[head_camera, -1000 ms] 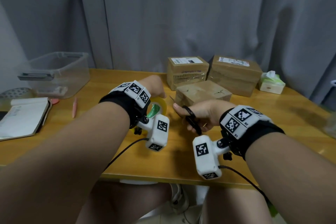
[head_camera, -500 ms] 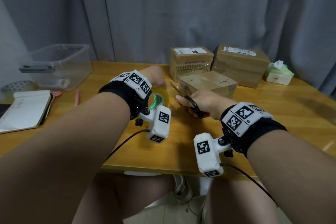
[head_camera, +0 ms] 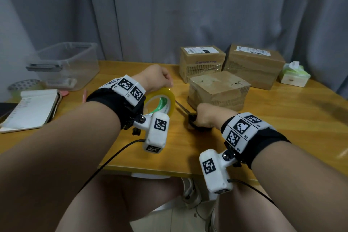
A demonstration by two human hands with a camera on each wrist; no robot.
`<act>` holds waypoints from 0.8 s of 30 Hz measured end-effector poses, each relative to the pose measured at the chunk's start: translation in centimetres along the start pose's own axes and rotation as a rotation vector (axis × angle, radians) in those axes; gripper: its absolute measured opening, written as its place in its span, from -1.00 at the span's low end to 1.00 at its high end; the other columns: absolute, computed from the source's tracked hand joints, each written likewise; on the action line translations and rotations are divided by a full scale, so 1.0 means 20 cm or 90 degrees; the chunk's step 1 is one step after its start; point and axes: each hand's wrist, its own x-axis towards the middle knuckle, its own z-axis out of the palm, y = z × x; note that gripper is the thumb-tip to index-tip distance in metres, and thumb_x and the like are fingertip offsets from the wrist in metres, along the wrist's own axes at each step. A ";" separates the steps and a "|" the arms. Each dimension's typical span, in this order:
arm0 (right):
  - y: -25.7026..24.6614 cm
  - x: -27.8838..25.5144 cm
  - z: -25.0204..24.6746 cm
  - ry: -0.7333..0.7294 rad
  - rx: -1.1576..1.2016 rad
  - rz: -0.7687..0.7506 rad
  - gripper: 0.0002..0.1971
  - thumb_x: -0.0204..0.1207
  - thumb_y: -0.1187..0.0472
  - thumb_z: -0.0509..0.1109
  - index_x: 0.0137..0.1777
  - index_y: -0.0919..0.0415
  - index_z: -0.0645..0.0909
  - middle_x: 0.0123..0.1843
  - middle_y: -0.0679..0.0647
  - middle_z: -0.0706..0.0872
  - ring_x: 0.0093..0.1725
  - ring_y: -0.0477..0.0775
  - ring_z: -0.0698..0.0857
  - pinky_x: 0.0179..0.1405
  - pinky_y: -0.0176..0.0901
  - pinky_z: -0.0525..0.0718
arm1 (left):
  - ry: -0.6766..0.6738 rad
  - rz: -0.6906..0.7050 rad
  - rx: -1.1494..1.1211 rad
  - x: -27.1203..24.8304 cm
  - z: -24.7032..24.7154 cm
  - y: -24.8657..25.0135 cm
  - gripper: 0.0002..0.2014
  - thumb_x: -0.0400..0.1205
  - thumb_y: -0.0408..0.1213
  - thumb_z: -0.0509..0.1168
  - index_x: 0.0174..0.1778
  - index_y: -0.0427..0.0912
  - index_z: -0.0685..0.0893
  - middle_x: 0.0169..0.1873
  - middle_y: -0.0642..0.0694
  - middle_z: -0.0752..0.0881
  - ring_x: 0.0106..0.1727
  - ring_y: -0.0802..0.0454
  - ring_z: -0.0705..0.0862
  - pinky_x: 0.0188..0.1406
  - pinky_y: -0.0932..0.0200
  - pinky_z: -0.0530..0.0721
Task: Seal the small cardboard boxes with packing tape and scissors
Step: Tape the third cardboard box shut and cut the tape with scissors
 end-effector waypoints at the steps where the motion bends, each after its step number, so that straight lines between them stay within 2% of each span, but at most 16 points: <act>1: -0.01 0.00 -0.01 0.008 -0.019 -0.009 -0.68 0.57 0.05 0.42 -0.27 0.25 0.47 -0.24 0.10 0.60 -0.35 0.03 0.54 -0.42 -0.21 0.49 | 0.005 0.005 -0.014 -0.01 0.00 -0.01 -0.98 0.55 -0.36 0.41 -0.15 -0.20 0.70 -0.34 0.03 0.62 -0.18 0.10 0.55 -0.26 0.30 0.47; 3: -0.03 0.00 -0.03 0.028 -0.051 -0.028 -0.74 0.58 0.11 0.41 -0.16 0.30 0.50 -0.19 0.13 0.62 -0.27 0.09 0.59 -0.37 -0.17 0.53 | 0.014 0.006 -0.043 -0.01 -0.01 -0.02 -0.96 0.55 -0.37 0.41 -0.12 -0.23 0.71 -0.30 0.00 0.64 -0.14 0.09 0.57 -0.16 0.26 0.48; 5: -0.03 0.00 -0.07 0.086 -0.013 -0.052 -0.82 0.62 0.19 0.32 -0.11 0.31 0.57 -0.16 0.18 0.71 -0.30 0.12 0.66 -0.35 -0.12 0.66 | 0.020 0.007 -0.060 -0.01 -0.02 -0.03 -0.92 0.55 -0.38 0.41 -0.07 -0.27 0.73 -0.26 -0.03 0.65 -0.11 0.08 0.57 -0.08 0.23 0.48; 6: -0.04 0.00 -0.10 0.137 0.039 -0.067 -0.80 0.64 0.18 0.27 -0.13 0.29 0.60 -0.20 0.18 0.74 -0.33 0.13 0.69 -0.31 -0.08 0.73 | 0.023 0.010 -0.063 -0.01 -0.02 -0.04 -0.91 0.55 -0.38 0.41 -0.07 -0.28 0.73 -0.26 -0.04 0.65 -0.12 0.09 0.57 -0.08 0.24 0.48; 8: -0.04 0.00 -0.18 0.329 0.088 -0.106 -0.72 0.68 0.06 0.20 -0.13 0.18 0.64 -0.27 0.08 0.71 -0.26 0.13 0.71 -0.22 -0.01 0.75 | 0.025 0.021 -0.057 -0.01 -0.02 -0.04 -0.94 0.55 -0.38 0.41 -0.10 -0.27 0.73 -0.31 0.00 0.64 -0.20 0.12 0.57 -0.20 0.30 0.48; 9: -0.04 0.02 -0.22 0.417 0.071 -0.124 -0.69 0.69 0.00 0.16 -0.07 0.15 0.65 -0.22 0.06 0.69 -0.18 0.13 0.70 -0.17 0.01 0.72 | 0.023 0.030 -0.042 -0.01 -0.03 -0.04 -0.97 0.56 -0.38 0.41 -0.12 -0.25 0.72 -0.33 0.02 0.63 -0.25 0.15 0.56 -0.29 0.34 0.46; 10: -0.03 0.04 -0.25 0.465 0.046 -0.134 -0.64 0.70 -0.06 0.11 0.03 0.15 0.65 -0.11 0.08 0.69 -0.07 0.15 0.69 -0.08 0.03 0.69 | 0.022 0.040 -0.023 0.00 -0.03 -0.04 -0.98 0.56 -0.37 0.40 -0.14 -0.23 0.71 -0.35 0.04 0.62 -0.28 0.20 0.55 -0.35 0.39 0.44; 11: -0.02 0.08 -0.28 0.461 0.012 -0.126 -0.56 0.70 -0.11 0.05 0.16 0.17 0.64 0.04 0.13 0.68 0.07 0.19 0.66 0.07 0.07 0.65 | 0.025 0.049 -0.009 0.01 -0.04 -0.04 -0.99 0.57 -0.37 0.40 -0.15 -0.22 0.70 -0.36 0.05 0.62 -0.31 0.23 0.54 -0.38 0.44 0.43; 13: -0.01 0.19 -0.30 0.364 -0.052 -0.056 -0.40 0.69 -0.21 -0.08 0.38 0.21 0.53 0.33 0.22 0.60 0.35 0.28 0.54 0.37 0.19 0.47 | 0.038 0.063 -0.006 0.03 -0.05 -0.06 -0.98 0.58 -0.37 0.37 -0.16 -0.20 0.67 -0.37 0.07 0.63 -0.32 0.24 0.54 -0.41 0.51 0.44; 15: -0.01 0.29 -0.28 0.262 -0.078 0.032 -0.30 0.67 -0.26 -0.15 0.53 0.25 0.39 0.53 0.31 0.42 0.53 0.35 0.37 0.53 0.29 0.27 | 0.059 0.076 -0.030 0.05 -0.06 -0.07 -0.98 0.59 -0.37 0.36 -0.15 -0.21 0.66 -0.38 0.06 0.64 -0.32 0.20 0.56 -0.41 0.52 0.46; 16: -0.02 0.32 -0.26 0.238 -0.085 0.066 -0.30 0.67 -0.25 -0.12 0.58 0.27 0.31 0.59 0.35 0.32 0.57 0.36 0.29 0.56 0.30 0.21 | 0.067 0.083 -0.045 0.06 -0.06 -0.09 -0.98 0.60 -0.36 0.36 -0.14 -0.22 0.66 -0.38 0.05 0.64 -0.31 0.19 0.56 -0.40 0.51 0.46; 17: -0.03 0.34 -0.25 0.235 -0.099 0.089 -0.32 0.68 -0.21 -0.05 0.61 0.29 0.25 0.63 0.38 0.23 0.60 0.38 0.24 0.58 0.30 0.17 | 0.071 0.092 -0.062 0.06 -0.06 -0.10 -0.97 0.60 -0.35 0.35 -0.13 -0.22 0.66 -0.36 0.05 0.64 -0.30 0.19 0.55 -0.39 0.52 0.47; 19: -0.07 0.34 -0.22 0.251 -0.147 0.103 -0.37 0.70 0.02 0.10 0.65 0.37 0.11 0.65 0.46 0.10 0.61 0.44 0.18 0.60 0.26 0.17 | 0.081 0.109 -0.082 0.07 -0.04 -0.11 -0.96 0.62 -0.33 0.34 -0.11 -0.23 0.66 -0.33 0.05 0.62 -0.28 0.22 0.54 -0.40 0.60 0.44; 21: -0.10 0.32 -0.19 0.268 -0.186 0.092 -0.39 0.67 0.24 0.11 0.64 0.45 0.01 0.63 0.55 0.05 0.60 0.51 0.15 0.58 0.26 0.18 | 0.097 0.110 -0.086 0.08 -0.01 -0.12 -0.96 0.62 -0.33 0.34 -0.12 -0.22 0.65 -0.30 0.04 0.60 -0.27 0.23 0.52 -0.39 0.64 0.43; 23: -0.12 0.29 -0.16 0.265 -0.207 0.093 -0.38 0.65 0.29 0.13 0.63 0.46 0.00 0.61 0.58 0.06 0.59 0.55 0.14 0.58 0.28 0.17 | 0.102 0.107 -0.095 0.10 0.00 -0.11 -0.96 0.61 -0.33 0.35 -0.14 -0.20 0.65 -0.29 0.00 0.60 -0.27 0.21 0.51 -0.37 0.62 0.43; 24: -0.12 0.29 -0.17 0.265 -0.189 0.089 -0.40 0.65 0.27 0.15 0.62 0.46 0.06 0.60 0.56 0.13 0.59 0.53 0.18 0.58 0.28 0.17 | 0.102 0.105 -0.096 0.10 0.00 -0.11 -0.96 0.61 -0.33 0.36 -0.15 -0.19 0.65 -0.30 -0.01 0.60 -0.28 0.21 0.51 -0.37 0.61 0.44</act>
